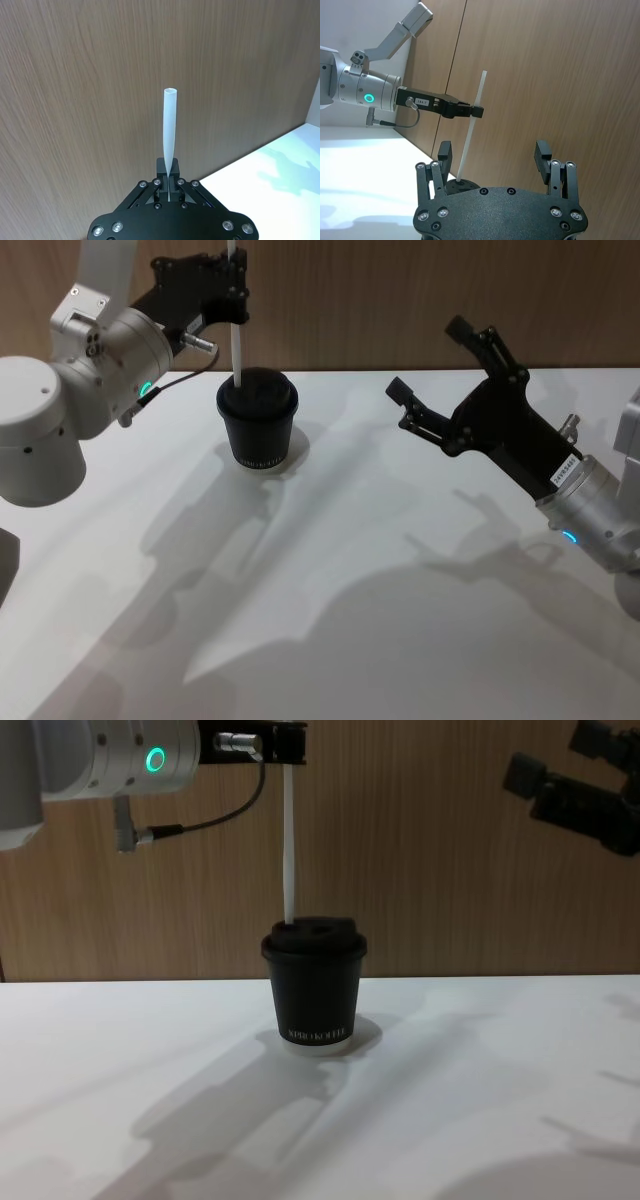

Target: Pick up the straw with one hand, pass it to the other hand, and insert it into the cup.

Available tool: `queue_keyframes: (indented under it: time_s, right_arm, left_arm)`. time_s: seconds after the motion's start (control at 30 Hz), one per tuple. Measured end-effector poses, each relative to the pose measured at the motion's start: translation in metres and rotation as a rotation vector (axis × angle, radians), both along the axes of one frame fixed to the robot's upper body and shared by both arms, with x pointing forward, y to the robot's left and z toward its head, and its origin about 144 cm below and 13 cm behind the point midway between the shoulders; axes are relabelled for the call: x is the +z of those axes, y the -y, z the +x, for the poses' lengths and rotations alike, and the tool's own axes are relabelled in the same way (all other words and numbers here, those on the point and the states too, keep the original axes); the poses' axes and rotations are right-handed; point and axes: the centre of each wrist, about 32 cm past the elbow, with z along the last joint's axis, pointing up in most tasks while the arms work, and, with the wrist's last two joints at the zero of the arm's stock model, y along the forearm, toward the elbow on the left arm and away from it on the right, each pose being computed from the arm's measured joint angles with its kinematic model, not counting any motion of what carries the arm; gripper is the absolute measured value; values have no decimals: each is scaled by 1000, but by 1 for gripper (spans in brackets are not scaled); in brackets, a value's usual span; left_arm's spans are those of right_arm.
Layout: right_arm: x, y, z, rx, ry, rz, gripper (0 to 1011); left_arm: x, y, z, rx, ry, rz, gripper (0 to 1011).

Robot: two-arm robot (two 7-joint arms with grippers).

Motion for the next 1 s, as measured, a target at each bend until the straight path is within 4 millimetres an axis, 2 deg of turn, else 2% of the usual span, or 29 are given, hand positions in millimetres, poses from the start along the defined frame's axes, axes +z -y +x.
queue_keyframes:
  time_s: [1.0]
  right_arm:
    - [0, 0, 0, 0, 0, 0, 1001]
  left_arm:
    - [-4, 2, 7, -6, -25, 12, 17]
